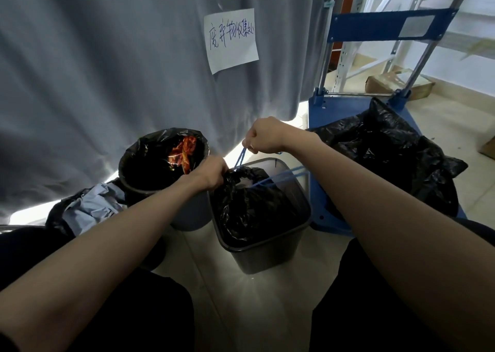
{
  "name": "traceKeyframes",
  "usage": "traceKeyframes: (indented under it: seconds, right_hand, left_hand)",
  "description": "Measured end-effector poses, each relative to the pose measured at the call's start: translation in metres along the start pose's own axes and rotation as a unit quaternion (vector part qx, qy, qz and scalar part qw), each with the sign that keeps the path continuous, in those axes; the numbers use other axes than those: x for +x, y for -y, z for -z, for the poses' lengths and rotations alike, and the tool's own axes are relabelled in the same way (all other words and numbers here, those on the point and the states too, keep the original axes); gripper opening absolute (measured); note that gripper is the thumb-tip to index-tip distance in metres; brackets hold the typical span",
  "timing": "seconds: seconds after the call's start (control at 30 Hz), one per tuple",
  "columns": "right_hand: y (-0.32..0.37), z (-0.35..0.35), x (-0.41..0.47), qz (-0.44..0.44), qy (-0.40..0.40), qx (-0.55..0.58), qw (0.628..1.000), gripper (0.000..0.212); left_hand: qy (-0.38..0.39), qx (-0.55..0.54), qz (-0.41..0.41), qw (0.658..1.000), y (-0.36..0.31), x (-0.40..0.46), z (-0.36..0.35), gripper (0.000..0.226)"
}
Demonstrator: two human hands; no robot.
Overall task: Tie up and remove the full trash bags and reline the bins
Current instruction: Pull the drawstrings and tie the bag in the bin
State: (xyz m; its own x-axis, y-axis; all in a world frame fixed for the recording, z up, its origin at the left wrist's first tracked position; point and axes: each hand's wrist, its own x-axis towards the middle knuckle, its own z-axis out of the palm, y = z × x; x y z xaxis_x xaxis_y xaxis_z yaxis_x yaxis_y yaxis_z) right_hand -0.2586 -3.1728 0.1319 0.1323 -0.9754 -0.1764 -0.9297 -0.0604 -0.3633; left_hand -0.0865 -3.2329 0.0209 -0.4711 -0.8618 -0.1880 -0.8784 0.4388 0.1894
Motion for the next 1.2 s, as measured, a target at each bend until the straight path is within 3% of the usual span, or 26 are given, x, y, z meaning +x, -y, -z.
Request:
traceKeyframes:
  seconds: [0.13, 0.23, 0.33, 0.47, 0.57, 0.67, 0.77, 0.83, 1.03, 1.1, 1.2]
  right_hand:
    - [-0.008, 0.002, -0.002, -0.006, -0.032, 0.035, 0.999, 0.039]
    - [-0.007, 0.003, -0.001, 0.016, -0.04, 0.022, 0.999, 0.037]
    - [-0.006, 0.003, -0.001, 0.031, -0.049, 0.038, 0.998, 0.029]
    - [-0.009, 0.005, -0.005, 0.049, -0.072, 0.093, 0.992, 0.027]
    - [-0.016, 0.005, -0.007, -0.005, -0.089, 0.102, 0.991, 0.058]
    - [-0.024, 0.002, -0.013, -0.07, -0.011, 0.051, 0.996, 0.086]
    - [-0.03, -0.008, -0.014, -0.091, 0.053, -0.031, 0.994, 0.087]
    - [-0.031, -0.013, -0.011, -0.078, 0.002, -0.049, 0.996, 0.08]
    - [-0.029, -0.006, -0.005, -0.046, -0.2, 0.101, 0.974, 0.058]
    - [-0.032, -0.01, -0.007, -0.065, -0.137, 0.108, 0.983, 0.06]
    - [-0.031, -0.02, -0.014, -0.085, 0.086, -0.021, 0.993, 0.075]
  left_hand:
    - [0.073, 0.019, -0.028, 0.997, -0.006, 0.006, 0.034, 0.029]
    - [0.078, -0.107, -0.054, 0.99, -0.012, 0.004, 0.075, 0.041]
    - [0.067, -0.195, -0.101, 0.973, -0.029, -0.006, 0.083, 0.03]
    - [0.031, -0.226, -0.1, 0.968, -0.038, -0.008, 0.071, 0.012]
    - [0.016, -0.292, -0.076, 0.953, -0.029, -0.005, 0.067, 0.007]
    - [0.0, -0.336, -0.031, 0.941, -0.021, -0.004, 0.063, 0.006]
    - [0.003, -0.373, -0.008, 0.928, -0.017, -0.002, 0.061, 0.014]
    - [0.003, -0.373, 0.002, 0.928, -0.018, -0.001, 0.06, 0.016]
    - [-0.039, -0.382, 0.085, 0.919, -0.005, 0.001, 0.053, 0.018]
    - [-0.045, -0.396, 0.104, 0.911, -0.002, 0.002, 0.049, 0.015]
    - [-0.056, -0.421, 0.11, 0.899, -0.001, 0.004, 0.049, 0.013]
